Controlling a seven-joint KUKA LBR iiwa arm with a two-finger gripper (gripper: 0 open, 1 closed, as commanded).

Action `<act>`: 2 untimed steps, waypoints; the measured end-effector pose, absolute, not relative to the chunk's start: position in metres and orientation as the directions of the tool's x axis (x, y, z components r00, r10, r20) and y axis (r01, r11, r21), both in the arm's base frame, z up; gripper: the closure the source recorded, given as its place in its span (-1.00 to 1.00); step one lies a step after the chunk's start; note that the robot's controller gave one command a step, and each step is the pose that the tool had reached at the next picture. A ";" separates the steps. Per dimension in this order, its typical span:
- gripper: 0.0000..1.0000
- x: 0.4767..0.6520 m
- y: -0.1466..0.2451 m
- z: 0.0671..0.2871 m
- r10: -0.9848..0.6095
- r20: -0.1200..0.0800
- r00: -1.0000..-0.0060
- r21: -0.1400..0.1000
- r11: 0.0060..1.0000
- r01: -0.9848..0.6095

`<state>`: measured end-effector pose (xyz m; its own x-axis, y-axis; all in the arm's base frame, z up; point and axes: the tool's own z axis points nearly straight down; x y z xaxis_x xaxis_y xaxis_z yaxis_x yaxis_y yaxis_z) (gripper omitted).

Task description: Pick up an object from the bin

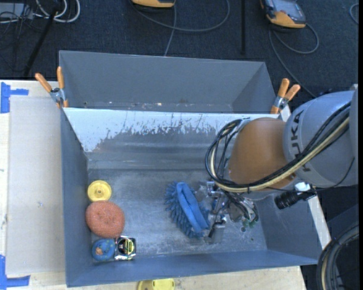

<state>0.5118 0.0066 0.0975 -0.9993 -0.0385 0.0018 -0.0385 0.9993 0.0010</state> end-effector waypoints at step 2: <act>1.00 0.524 0.013 0.071 -0.100 -0.003 -0.995 0.000 0.995 -0.100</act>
Offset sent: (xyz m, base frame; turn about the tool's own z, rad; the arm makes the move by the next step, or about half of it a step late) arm 0.0000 0.0000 0.0000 0.0000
